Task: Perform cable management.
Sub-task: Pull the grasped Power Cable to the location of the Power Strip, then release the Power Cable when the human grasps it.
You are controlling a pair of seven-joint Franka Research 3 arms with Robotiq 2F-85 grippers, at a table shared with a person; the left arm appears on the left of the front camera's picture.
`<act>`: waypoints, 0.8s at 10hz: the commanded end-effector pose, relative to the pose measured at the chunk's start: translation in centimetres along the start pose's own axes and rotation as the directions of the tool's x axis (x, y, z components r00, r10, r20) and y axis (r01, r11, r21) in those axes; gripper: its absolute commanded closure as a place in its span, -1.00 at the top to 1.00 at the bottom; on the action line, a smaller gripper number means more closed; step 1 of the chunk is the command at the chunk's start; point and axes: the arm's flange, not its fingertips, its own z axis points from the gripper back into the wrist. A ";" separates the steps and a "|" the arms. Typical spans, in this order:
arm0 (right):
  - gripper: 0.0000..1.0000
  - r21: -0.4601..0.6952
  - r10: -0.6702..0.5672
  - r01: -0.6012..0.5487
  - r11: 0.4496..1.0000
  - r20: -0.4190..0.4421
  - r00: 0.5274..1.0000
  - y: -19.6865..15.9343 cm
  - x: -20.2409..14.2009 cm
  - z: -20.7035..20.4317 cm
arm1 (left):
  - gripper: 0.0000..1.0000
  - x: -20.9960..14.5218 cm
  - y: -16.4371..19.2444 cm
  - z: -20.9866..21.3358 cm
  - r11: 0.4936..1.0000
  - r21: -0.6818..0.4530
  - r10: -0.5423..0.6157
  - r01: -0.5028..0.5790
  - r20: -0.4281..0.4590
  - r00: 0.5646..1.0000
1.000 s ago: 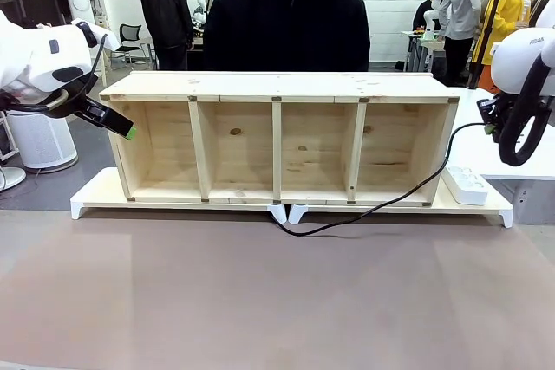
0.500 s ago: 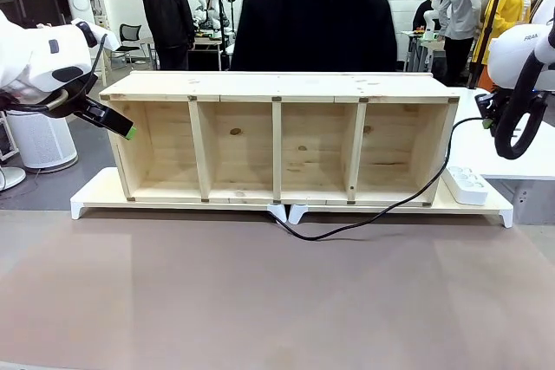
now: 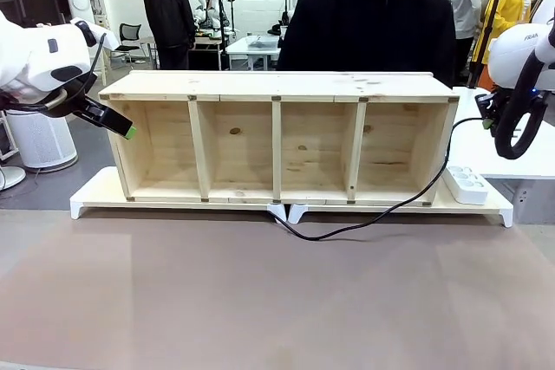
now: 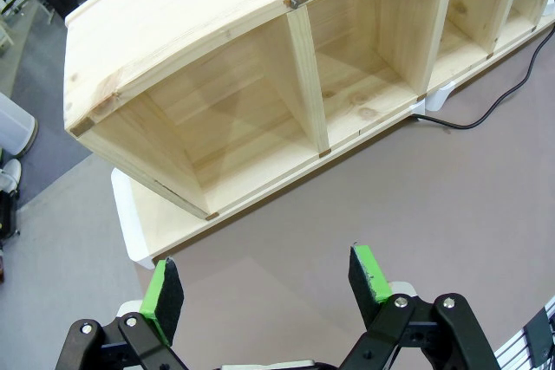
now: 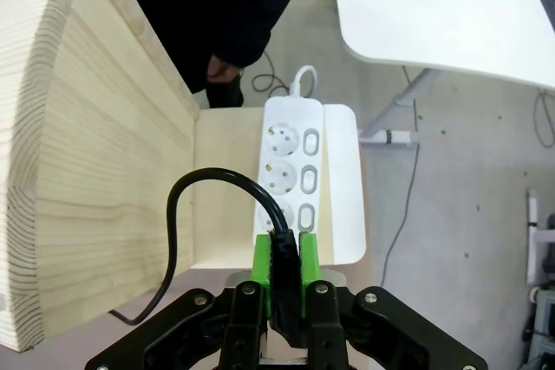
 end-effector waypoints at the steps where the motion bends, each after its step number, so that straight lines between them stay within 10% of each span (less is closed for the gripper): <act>1: -0.68 0.000 0.001 -0.001 1.000 0.003 1.000 0.0 -0.2 0.2 | 1.00 0.0 0.0 -0.1 1.000 0.003 -0.006 0.006 0.001 1.000; 8: -0.68 0.000 0.001 -0.001 1.000 0.003 1.000 0.0 -0.2 0.2 | 1.00 0.0 0.0 -0.1 1.000 0.003 -0.006 0.006 0.001 1.000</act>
